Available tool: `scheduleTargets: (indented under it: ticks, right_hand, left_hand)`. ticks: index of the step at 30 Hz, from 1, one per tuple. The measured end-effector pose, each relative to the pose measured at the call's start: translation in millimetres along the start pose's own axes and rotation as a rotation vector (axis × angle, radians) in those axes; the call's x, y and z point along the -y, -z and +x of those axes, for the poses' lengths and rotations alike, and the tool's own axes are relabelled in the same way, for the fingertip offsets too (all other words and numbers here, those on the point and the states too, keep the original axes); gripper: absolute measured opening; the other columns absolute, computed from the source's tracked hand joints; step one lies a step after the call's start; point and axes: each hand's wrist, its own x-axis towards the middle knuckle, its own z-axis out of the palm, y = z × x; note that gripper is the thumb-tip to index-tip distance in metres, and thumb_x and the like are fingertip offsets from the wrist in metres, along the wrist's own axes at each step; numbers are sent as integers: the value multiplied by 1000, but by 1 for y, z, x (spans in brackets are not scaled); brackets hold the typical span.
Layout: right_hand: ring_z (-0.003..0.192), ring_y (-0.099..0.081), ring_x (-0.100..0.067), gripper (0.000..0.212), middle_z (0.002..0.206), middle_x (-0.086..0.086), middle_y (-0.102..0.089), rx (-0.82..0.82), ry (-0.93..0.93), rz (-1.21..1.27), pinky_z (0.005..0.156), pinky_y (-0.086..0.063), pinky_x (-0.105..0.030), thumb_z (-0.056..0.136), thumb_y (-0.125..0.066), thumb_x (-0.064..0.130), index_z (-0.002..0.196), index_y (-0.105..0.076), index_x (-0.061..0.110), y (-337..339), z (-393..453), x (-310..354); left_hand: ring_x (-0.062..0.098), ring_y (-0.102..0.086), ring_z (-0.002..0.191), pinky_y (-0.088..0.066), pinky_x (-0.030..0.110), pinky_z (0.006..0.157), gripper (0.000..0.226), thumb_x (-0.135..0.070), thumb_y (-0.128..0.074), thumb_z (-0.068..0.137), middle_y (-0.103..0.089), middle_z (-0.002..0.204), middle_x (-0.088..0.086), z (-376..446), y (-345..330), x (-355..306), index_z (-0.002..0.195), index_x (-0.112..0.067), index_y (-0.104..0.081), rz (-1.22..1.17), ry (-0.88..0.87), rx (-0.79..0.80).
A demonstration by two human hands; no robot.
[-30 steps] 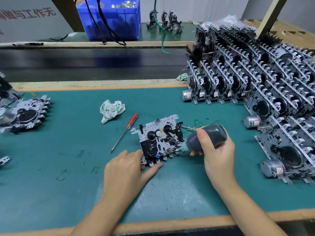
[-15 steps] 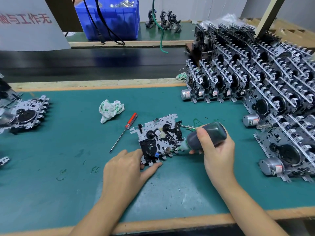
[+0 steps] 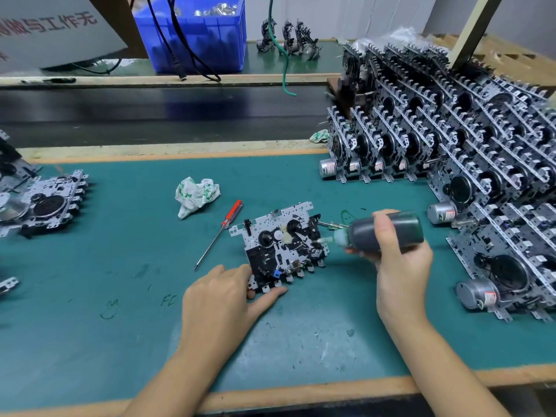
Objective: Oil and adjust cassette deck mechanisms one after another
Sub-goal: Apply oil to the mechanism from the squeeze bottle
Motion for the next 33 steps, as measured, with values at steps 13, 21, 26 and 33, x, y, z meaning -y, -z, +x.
scheduleTargets:
  ticks: [13, 21, 26, 33]
  right_hand:
    - [88, -62, 5, 35, 99, 17, -67, 285, 82, -373, 81, -45, -9, 81, -70, 10, 105, -60, 34, 10, 39, 6]
    - [97, -55, 7, 30, 104, 13, -60, 348, 110, -588, 82, -35, -1, 88, -64, 11, 102, -47, 31, 0, 62, -19]
    - [96, -53, 12, 31, 103, 17, -58, 327, 110, -636, 77, -31, 4, 86, -67, 18, 109, -48, 26, 3, 57, -27]
    - [111, -47, -15, 38, 113, 6, -51, 251, 195, -739, 94, -34, -24, 85, -68, 24, 116, -46, 20, 0, 46, -25]
  left_hand:
    - [22, -47, 35, -35, 27, 36, 76, -77, -22, 84, -41, 37, -1, -1, 7, 11, 48, -14, -46, -143, 95, -75]
    - [6, -39, 40, -32, 25, 43, 70, -87, -36, 67, -43, 41, -4, 7, 32, 21, 56, -20, -53, -160, 233, 76]
    - [-2, -53, 59, -32, 24, 45, 80, -100, -26, 49, -54, 53, -25, 25, 87, 59, 67, -30, -60, 3, 136, 304]
    - [5, -52, 49, -27, 18, 42, 89, -104, -11, 36, -55, 62, -34, 46, 116, 32, 75, -37, -55, 263, -98, 398]
